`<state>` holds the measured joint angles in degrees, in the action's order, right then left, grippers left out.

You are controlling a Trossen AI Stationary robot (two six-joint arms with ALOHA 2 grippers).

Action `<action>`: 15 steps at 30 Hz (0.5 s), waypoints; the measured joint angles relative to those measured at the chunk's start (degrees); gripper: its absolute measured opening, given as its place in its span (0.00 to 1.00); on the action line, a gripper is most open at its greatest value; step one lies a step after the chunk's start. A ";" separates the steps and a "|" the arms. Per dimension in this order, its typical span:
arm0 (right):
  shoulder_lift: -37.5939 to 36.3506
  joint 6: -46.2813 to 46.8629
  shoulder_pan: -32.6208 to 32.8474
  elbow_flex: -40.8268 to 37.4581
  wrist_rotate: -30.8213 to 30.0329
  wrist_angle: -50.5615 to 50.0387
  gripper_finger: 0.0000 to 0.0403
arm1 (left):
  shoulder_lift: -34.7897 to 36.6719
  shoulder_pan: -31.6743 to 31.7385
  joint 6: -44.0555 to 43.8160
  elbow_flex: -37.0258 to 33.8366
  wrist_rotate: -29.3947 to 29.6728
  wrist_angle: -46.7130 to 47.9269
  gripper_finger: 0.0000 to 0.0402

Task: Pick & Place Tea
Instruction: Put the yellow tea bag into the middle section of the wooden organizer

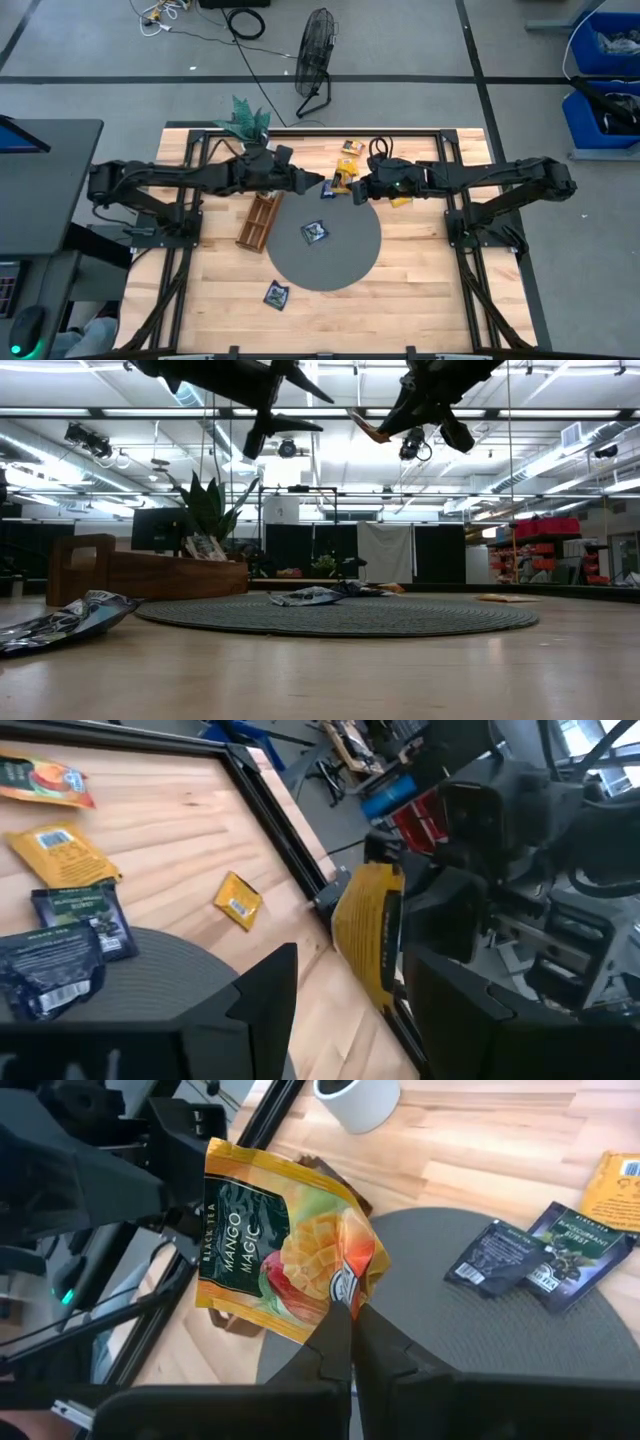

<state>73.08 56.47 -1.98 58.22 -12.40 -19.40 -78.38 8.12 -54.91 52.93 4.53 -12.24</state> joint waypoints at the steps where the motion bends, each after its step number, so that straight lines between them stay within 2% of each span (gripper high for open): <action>1: 0.00 0.00 0.00 0.00 0.00 0.00 0.00 | -0.42 0.00 -0.02 0.00 -0.02 -0.72 0.47; 15: 0.02 -0.42 -0.48 0.00 1.07 -0.48 0.00 | -8.49 0.00 3.41 8.15 -3.08 -1.26 0.47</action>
<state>73.10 56.05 -2.46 58.22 -11.34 -19.88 -86.87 8.12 -51.51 61.08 1.45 -13.50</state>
